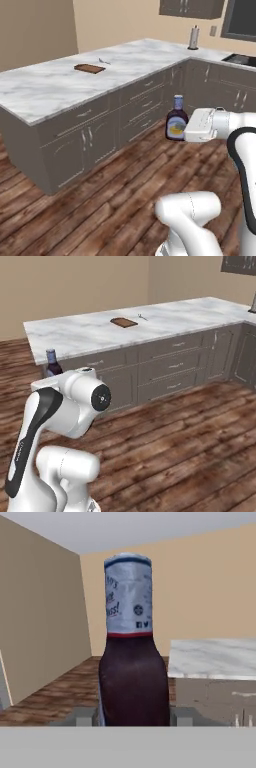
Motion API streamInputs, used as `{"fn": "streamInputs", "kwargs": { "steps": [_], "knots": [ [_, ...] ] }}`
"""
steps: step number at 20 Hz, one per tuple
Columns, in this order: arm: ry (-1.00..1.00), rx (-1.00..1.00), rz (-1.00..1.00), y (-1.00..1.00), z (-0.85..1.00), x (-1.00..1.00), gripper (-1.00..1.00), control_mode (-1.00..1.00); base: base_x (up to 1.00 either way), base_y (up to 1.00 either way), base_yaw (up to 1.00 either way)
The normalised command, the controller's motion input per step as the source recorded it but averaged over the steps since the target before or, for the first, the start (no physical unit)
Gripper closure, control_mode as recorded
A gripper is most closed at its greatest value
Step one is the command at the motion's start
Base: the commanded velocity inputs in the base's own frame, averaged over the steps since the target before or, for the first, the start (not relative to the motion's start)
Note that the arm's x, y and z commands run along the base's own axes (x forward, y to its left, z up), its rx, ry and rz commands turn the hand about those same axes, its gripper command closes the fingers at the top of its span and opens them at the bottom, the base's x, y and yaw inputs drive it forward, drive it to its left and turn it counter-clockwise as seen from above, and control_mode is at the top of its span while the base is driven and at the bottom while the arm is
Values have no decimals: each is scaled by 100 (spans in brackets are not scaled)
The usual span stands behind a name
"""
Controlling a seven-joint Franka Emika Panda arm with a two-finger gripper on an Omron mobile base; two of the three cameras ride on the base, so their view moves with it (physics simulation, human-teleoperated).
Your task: Move the mustard and condiment bottle from the cabinet to the dining counter.
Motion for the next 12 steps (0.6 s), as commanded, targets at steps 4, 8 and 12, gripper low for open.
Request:
{"fn": "streamInputs", "kwargs": {
  "steps": [4,8,12],
  "knots": [
    [0,0,0,0,0,0,100,100,28,100,13],
    [0,0,0,0,0,0,100,100,36,100,6],
    [0,0,0,0,0,0,100,100,47,100,0]
  ]
}}
